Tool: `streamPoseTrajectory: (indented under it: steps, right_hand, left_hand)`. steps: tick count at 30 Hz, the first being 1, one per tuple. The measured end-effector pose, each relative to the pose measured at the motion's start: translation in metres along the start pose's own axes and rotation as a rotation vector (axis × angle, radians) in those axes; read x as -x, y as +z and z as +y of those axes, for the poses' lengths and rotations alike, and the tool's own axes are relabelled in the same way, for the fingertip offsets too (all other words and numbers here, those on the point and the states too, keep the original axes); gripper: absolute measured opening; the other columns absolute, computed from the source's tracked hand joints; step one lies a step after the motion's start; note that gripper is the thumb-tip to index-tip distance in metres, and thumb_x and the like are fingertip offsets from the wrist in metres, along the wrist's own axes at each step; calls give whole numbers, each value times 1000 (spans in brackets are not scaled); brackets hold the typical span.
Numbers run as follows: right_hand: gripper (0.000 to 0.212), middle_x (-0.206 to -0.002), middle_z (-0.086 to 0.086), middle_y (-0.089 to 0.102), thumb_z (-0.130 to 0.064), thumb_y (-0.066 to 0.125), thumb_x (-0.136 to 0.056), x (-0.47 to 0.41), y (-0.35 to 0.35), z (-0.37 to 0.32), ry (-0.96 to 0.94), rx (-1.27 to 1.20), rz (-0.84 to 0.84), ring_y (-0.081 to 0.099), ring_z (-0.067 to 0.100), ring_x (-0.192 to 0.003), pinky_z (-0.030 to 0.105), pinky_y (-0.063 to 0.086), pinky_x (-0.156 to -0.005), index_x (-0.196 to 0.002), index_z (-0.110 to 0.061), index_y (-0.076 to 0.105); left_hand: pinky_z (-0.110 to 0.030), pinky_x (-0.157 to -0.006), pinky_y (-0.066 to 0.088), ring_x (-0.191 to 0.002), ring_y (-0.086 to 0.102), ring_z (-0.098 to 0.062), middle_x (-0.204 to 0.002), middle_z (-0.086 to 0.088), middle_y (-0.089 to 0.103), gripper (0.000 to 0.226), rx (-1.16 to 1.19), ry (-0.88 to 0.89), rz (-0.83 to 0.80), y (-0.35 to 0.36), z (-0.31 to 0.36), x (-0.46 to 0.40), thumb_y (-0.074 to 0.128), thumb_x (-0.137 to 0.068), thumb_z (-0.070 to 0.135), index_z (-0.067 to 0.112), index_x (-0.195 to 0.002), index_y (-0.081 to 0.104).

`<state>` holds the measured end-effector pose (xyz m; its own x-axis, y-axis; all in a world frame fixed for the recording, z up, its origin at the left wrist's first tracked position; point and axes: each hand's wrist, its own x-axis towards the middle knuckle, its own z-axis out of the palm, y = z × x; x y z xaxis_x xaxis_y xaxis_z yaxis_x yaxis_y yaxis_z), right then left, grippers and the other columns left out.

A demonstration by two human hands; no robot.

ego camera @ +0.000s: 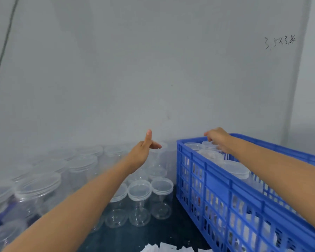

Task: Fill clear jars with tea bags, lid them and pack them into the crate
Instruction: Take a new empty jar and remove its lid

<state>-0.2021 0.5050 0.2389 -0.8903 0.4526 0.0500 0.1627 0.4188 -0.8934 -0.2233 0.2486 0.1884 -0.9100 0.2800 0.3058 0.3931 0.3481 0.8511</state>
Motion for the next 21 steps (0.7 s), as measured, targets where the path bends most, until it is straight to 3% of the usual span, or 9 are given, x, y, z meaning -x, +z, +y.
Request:
streamPoseTrajectory:
  steps: [4,6,8,9,11,16,19,21]
  right_hand:
    - [37,-123,20,53,3,41,-93,39,35,-24,-76,-162,-196,49,33,-124,40,40,-104,-128,1,53]
    - [38,-101,13,54,-2,42,-96,56,57,-26,-45,-216,-308,54,31,-116,40,40,-104,-133,2,49]
    - [39,-89,9,49,-4,43,-96,68,80,-21,-3,-263,-381,56,26,-96,35,45,-89,-135,1,47]
    - [39,-90,9,48,-4,43,-95,72,92,-16,15,-269,-402,52,24,-88,32,45,-80,-134,1,48]
    - [40,-96,11,49,2,42,-92,80,115,-3,53,-266,-428,47,25,-87,32,42,-76,-132,0,50]
    - [37,-131,20,55,7,42,-88,92,162,35,158,-189,-406,56,40,-114,43,46,-99,-122,2,56]
    - [38,-114,20,59,5,41,-88,90,183,52,191,-179,-323,56,31,-94,41,49,-88,-122,2,57]
    - [35,-108,15,60,3,42,-89,86,195,57,209,-199,-284,59,27,-96,39,51,-86,-119,-2,60]
  left_hand:
    - [-40,-106,30,-113,54,-20,-117,-2,66,80,20,-138,-1,-8,-28,25,1,-92,63,22,-97,70]
    - [-39,-102,33,-110,53,-21,-119,-6,65,78,53,-186,-3,-7,-39,36,0,-97,57,18,-101,68]
    - [-34,-96,34,-104,53,-18,-122,-10,64,80,105,-222,15,-4,-50,45,0,-98,55,12,-107,67]
    - [-34,-96,34,-104,52,-19,-123,-11,63,82,120,-243,28,-3,-56,49,1,-98,55,9,-111,67]
    - [-38,-102,33,-110,53,-22,-125,-10,63,83,125,-276,48,0,-69,56,3,-98,57,7,-117,65]
    - [-33,-104,31,-123,50,-21,-132,-5,58,75,72,-295,141,2,-111,76,12,-96,60,10,-126,59]
    - [-32,-106,30,-128,46,-24,-134,-4,57,58,-96,-205,190,-2,-130,80,21,-101,51,14,-128,57]
    - [-32,-102,30,-125,43,-24,-134,-4,56,41,-430,-87,163,-7,-141,76,36,-102,41,15,-130,52]
